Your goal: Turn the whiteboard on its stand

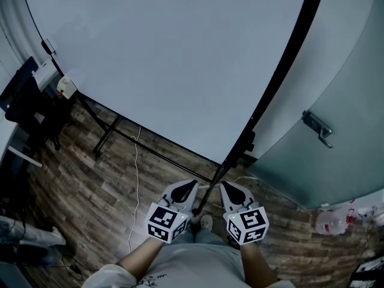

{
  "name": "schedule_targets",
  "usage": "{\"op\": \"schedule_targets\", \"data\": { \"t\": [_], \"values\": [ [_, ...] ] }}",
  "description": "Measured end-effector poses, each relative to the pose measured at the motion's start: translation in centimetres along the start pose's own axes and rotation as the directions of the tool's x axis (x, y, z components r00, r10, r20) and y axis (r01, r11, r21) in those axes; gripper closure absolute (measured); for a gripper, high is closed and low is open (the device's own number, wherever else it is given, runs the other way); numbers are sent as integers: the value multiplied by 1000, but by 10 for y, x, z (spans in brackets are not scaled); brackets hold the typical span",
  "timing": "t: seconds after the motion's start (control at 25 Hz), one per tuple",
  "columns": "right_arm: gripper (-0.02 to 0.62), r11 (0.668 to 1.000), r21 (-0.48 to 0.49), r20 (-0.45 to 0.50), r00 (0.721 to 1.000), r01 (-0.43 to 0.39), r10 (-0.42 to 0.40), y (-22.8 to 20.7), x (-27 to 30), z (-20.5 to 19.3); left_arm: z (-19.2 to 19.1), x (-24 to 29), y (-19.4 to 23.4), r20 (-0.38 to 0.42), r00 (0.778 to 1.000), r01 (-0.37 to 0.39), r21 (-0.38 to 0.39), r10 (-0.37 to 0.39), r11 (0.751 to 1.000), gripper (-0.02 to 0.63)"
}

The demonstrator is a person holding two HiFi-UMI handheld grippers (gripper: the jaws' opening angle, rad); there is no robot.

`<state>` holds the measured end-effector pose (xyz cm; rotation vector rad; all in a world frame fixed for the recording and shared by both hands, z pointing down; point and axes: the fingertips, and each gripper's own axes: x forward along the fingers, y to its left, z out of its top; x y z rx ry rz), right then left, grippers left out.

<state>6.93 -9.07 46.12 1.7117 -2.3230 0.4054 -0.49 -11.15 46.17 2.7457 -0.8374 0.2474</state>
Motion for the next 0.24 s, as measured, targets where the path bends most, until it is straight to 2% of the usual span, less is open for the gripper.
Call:
{"op": "schedule_targets", "data": {
  "t": [0.24],
  "values": [
    [589,1000,-6,1,1000,2,-2,-1,-1,1,3,0,-1,2,1000,1,4,-1,1000,595]
  ]
}}
